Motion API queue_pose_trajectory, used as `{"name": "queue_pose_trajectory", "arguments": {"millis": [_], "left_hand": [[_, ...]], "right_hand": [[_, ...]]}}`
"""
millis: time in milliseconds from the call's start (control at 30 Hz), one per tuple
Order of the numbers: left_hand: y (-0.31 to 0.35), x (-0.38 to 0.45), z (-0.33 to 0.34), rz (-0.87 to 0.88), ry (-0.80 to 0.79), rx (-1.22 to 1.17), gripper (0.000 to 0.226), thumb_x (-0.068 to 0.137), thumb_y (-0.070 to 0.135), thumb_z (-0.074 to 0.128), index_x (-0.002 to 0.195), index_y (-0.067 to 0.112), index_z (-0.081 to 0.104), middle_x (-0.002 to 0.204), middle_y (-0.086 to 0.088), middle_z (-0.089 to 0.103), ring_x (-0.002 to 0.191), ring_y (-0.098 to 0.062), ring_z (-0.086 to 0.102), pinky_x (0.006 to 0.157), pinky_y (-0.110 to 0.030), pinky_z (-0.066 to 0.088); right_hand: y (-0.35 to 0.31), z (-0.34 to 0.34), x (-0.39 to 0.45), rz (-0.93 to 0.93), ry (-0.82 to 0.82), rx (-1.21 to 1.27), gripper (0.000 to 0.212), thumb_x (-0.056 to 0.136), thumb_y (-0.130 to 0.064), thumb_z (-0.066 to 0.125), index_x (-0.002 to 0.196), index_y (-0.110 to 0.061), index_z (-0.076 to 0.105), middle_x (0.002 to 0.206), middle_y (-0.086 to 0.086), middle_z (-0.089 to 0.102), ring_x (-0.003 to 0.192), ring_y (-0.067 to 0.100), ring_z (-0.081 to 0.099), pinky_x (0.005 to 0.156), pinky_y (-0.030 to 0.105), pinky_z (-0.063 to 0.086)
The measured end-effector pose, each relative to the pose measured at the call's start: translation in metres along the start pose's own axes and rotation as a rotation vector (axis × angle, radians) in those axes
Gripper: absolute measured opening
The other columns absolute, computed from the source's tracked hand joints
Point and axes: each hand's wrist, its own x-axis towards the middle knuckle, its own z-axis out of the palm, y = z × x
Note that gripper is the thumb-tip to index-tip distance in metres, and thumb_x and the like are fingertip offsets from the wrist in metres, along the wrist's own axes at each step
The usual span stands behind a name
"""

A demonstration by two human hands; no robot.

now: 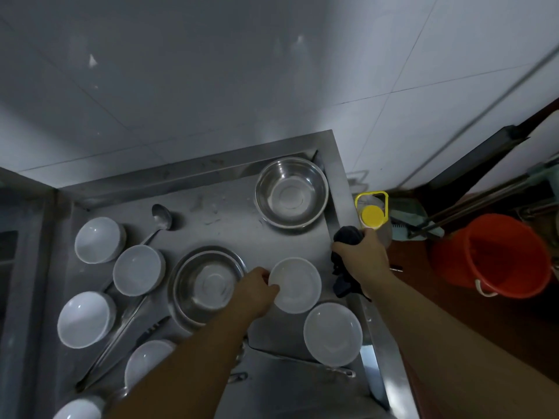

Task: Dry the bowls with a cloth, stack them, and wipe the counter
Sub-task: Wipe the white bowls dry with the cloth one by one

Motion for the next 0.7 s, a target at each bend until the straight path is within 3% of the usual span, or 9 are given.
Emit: {"name": "queue_pose_trajectory", "arguments": {"millis": [133,233,300,367,400,467,533,600,700], "left_hand": [[-0.002,-0.005,0.008,-0.044,0.042,-0.115,0.035,0.090,0.012,0.069,0.124,0.007,0.069,0.118,-0.018,0.075,0.108,-0.036,0.071,0.093,-0.048,0.061],[0.000,-0.010,0.006,-0.054,0.046,-0.161,0.027,0.088,0.012,0.068,0.113,0.005,0.077,0.107,-0.018,0.078,0.099,-0.035,0.075,0.088,-0.047,0.063],[0.001,-0.017,0.000,-0.055,0.048,-0.191,0.021,0.089,0.017,0.069,0.100,0.003,0.079,0.096,-0.018,0.079,0.092,-0.034,0.075,0.083,-0.045,0.064],[0.001,-0.032,-0.011,-0.084,0.069,-0.301,0.032,0.082,0.027,0.070,0.096,0.000,0.079,0.094,-0.021,0.078,0.094,-0.037,0.076,0.086,-0.047,0.063],[0.000,-0.040,-0.016,-0.114,0.081,-0.397,0.039,0.075,0.031,0.068,0.097,0.000,0.078,0.097,-0.023,0.078,0.098,-0.038,0.075,0.091,-0.049,0.062],[-0.005,-0.059,-0.028,-0.168,0.090,-0.608,0.034,0.074,0.028,0.066,0.096,0.003,0.075,0.102,-0.025,0.076,0.102,-0.040,0.074,0.098,-0.054,0.060],[-0.011,-0.079,-0.040,-0.198,0.073,-0.804,0.015,0.087,0.015,0.064,0.096,0.005,0.071,0.110,-0.030,0.073,0.099,-0.037,0.071,0.100,-0.053,0.059],[-0.019,-0.099,-0.055,-0.210,0.039,-0.983,0.014,0.095,0.007,0.059,0.104,0.002,0.068,0.114,-0.030,0.071,0.095,-0.034,0.067,0.089,-0.043,0.061],[-0.031,-0.133,-0.081,-0.188,0.003,-1.139,0.016,0.098,0.006,0.058,0.110,0.002,0.068,0.102,-0.023,0.071,0.088,-0.027,0.067,0.064,-0.031,0.061]], "right_hand": [[0.003,0.000,-0.014,0.011,-0.015,0.050,0.048,0.075,-0.027,0.085,0.111,-0.018,0.055,0.098,0.003,0.066,0.081,0.022,0.067,0.074,0.043,0.060],[0.004,-0.001,-0.026,0.009,-0.029,0.102,0.043,0.073,-0.025,0.086,0.104,-0.019,0.056,0.098,0.008,0.069,0.083,0.029,0.071,0.073,0.046,0.062],[0.003,-0.004,-0.037,-0.011,-0.038,0.148,0.039,0.075,-0.024,0.087,0.097,-0.023,0.055,0.093,0.004,0.070,0.073,0.018,0.072,0.057,0.032,0.058],[0.000,-0.005,-0.052,-0.010,-0.077,0.234,0.036,0.079,-0.022,0.087,0.098,-0.020,0.057,0.084,0.003,0.070,0.054,0.009,0.070,0.041,0.022,0.049],[-0.003,-0.004,-0.061,0.009,-0.114,0.303,0.036,0.081,-0.022,0.087,0.102,-0.016,0.059,0.082,0.006,0.070,0.052,0.010,0.070,0.040,0.022,0.049],[-0.013,-0.003,-0.081,0.063,-0.219,0.468,0.038,0.085,-0.021,0.083,0.111,-0.006,0.060,0.086,0.013,0.070,0.060,0.022,0.073,0.049,0.030,0.055],[-0.024,0.000,-0.103,0.105,-0.350,0.616,0.033,0.085,-0.019,0.074,0.107,0.001,0.061,0.082,0.018,0.065,0.062,0.031,0.067,0.055,0.037,0.054],[-0.036,0.005,-0.127,0.104,-0.429,0.681,0.027,0.083,-0.019,0.066,0.103,0.000,0.064,0.076,0.017,0.065,0.059,0.028,0.064,0.058,0.038,0.053],[-0.052,0.017,-0.163,0.001,-0.424,0.668,0.026,0.095,-0.016,0.066,0.120,-0.008,0.065,0.094,0.019,0.075,0.079,0.034,0.073,0.072,0.046,0.061]]}}
